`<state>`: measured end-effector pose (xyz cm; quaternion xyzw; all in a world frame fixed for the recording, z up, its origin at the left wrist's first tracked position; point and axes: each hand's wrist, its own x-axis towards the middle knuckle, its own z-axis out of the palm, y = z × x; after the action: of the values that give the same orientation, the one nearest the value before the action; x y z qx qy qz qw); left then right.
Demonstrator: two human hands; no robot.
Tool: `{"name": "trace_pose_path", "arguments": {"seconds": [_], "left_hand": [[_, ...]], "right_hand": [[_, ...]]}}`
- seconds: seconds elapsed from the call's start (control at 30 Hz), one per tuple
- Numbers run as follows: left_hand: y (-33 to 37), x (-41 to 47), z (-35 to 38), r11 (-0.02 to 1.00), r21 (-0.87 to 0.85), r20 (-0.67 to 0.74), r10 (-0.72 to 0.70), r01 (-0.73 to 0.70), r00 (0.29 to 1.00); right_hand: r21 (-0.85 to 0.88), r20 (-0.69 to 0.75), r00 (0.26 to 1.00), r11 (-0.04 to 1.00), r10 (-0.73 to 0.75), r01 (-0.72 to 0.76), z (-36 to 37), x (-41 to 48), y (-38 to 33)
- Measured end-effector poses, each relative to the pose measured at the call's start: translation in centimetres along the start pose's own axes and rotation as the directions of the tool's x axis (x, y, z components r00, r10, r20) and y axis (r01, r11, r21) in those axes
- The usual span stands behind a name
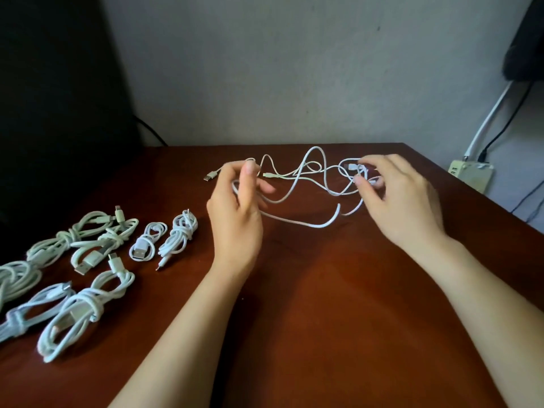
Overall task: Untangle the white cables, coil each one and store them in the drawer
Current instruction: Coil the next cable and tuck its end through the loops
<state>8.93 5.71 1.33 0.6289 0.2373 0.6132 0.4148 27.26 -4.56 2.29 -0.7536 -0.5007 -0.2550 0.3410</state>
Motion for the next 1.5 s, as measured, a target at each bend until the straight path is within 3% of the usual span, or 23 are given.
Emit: {"name": "trace_pose_path", "arguments": {"seconds": [0.1, 0.2, 0.33, 0.4, 0.47, 0.53, 0.6, 0.73, 0.8, 0.9, 1.03, 1.13, 1.3, 1.4, 1.5], "left_hand": [[0.3, 0.1, -0.2, 0.999, -0.041, -0.087, 0.001, -0.005, 0.996], [0.3, 0.2, -0.4, 0.998, -0.060, -0.143, -0.011, 0.003, 0.990], [0.5, 0.2, -0.5, 0.999, 0.042, -0.134, -0.017, 0.022, 0.991], [0.6, -0.2, -0.5, 0.989, 0.147, -0.057, 0.026, -0.017, 0.998], [0.7, -0.7, -0.2, 0.962, 0.263, 0.058, 0.061, -0.074, 0.996], [0.8, -1.1, 0.0, 0.932, 0.346, 0.158, 0.056, -0.108, 0.986], [0.8, -1.5, 0.3, 0.903, 0.407, 0.223, 0.045, -0.135, 0.974], [1.0, -2.2, 0.7, 0.838, 0.522, 0.306, -0.010, -0.159, 0.952], [1.2, -2.4, 0.9, 0.809, 0.564, 0.335, -0.041, -0.166, 0.941], [1.2, -2.3, 1.0, 0.827, 0.540, 0.364, -0.061, -0.158, 0.929], [0.7, -2.3, 0.8, 0.874, 0.443, 0.487, -0.047, -0.200, 0.872], [0.5, -2.4, 1.0, 0.870, 0.412, 0.541, 0.004, -0.269, 0.841], [-0.1, -1.9, 1.0, 0.924, 0.317, 0.443, 0.056, -0.215, 0.895], [-0.1, -1.8, 1.1, 0.922, 0.310, 0.423, 0.084, -0.231, 0.902], [-0.3, -1.5, 1.1, 0.937, 0.313, 0.318, 0.052, -0.157, 0.947]], "right_hand": [[-0.111, 0.199, 0.964, 0.981, 0.176, -0.156, 0.9, -0.2, 1.3], [-0.027, 0.324, 0.910, 0.964, 0.258, -0.264, 1.4, -0.6, 1.8], [0.157, 0.370, 0.897, 0.935, 0.244, -0.319, 2.3, -0.9, 1.6], [0.324, 0.419, 0.867, 0.848, 0.269, -0.419, 2.5, -0.7, 1.2], [0.484, 0.511, 0.807, 0.676, 0.297, -0.556, 2.3, -0.4, 0.6], [0.559, 0.544, 0.786, 0.572, 0.293, -0.600, 2.1, -0.1, 0.4], [0.606, 0.428, 0.851, 0.602, 0.304, -0.520, 2.0, 0.0, 0.4], [0.569, 0.081, 0.966, 0.784, 0.247, -0.248, 1.2, 0.2, 0.0], [0.559, 0.012, 0.984, 0.815, 0.176, -0.153, 0.7, 0.1, -0.7], [0.432, -0.067, 0.996, 0.898, -0.062, 0.085, 0.2, -0.5, -2.2], [0.332, -0.103, 0.932, 0.871, -0.348, 0.362, 0.3, -1.4, -3.7], [0.378, -0.052, 0.913, 0.839, -0.404, 0.392, 0.6, -2.1, -4.6], [0.449, 0.060, 0.876, 0.797, -0.479, 0.404, 0.6, -2.7, -5.2], [0.366, -0.046, 0.884, 0.816, -0.465, 0.448, 0.0, -2.1, -4.7], [0.283, -0.161, 0.943, 0.902, -0.291, 0.326, -0.3, -1.0, -3.0]]}}
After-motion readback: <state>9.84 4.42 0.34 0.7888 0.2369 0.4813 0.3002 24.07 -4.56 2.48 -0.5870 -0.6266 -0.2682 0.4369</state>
